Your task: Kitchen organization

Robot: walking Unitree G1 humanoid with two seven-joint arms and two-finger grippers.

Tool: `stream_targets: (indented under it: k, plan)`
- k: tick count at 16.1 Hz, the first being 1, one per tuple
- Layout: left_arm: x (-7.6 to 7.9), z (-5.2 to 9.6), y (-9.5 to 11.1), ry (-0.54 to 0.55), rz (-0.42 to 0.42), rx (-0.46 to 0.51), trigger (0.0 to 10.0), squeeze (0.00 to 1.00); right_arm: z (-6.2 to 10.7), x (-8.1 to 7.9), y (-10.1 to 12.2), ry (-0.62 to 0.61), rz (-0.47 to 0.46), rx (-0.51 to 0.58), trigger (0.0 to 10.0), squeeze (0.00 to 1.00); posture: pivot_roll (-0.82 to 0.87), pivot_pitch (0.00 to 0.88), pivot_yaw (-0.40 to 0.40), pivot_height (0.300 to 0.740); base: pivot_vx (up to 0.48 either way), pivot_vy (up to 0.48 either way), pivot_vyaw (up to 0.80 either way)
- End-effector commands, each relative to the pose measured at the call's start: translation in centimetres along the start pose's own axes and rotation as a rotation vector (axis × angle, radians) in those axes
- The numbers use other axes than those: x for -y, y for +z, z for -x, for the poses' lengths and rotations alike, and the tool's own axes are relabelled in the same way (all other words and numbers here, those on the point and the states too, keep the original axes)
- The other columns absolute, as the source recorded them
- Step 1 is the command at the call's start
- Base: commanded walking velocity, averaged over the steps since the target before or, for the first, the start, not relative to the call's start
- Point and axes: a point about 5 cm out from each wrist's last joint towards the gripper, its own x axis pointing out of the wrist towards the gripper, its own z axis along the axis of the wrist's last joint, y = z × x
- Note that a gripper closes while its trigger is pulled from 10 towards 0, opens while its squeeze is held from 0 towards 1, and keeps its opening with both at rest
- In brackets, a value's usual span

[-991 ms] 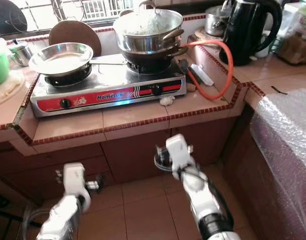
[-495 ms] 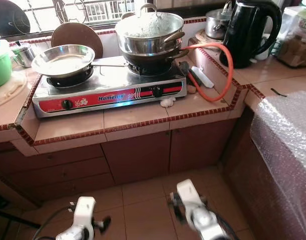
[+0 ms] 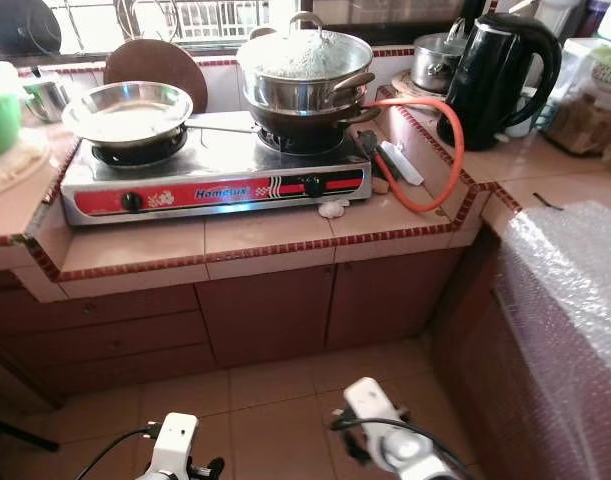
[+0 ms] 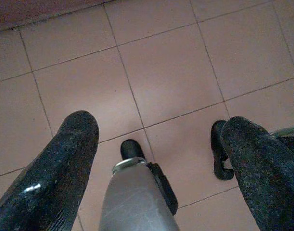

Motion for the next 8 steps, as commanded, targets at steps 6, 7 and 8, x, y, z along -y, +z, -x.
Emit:
stream_targets:
  k: [6,7,8]
  plan:
    - [-0.8,0.3,-0.9,0.025,-0.066,-0.019,10.0,0.0,-0.6,-1.7,1.7,0.064,0.059,0.022,10.0,0.0,0.0,0.002,-0.042,0.74,0.0,0.0,0.0]
    - [-0.8,0.3,-0.9,0.025,-0.077,-0.019,10.0,0.0,-0.6,-1.8,1.5,0.065,0.06,0.018,10.0,0.0,0.0,0.002,-0.042,0.74,0.0,0.0,0.0]
    - [-0.9,0.3,-1.1,0.024,-0.113,-0.023,10.0,0.0,-0.5,-1.7,0.9,0.057,0.057,0.005,10.0,0.0,0.03,0.002,-0.037,0.74,0.0,0.0,0.0]
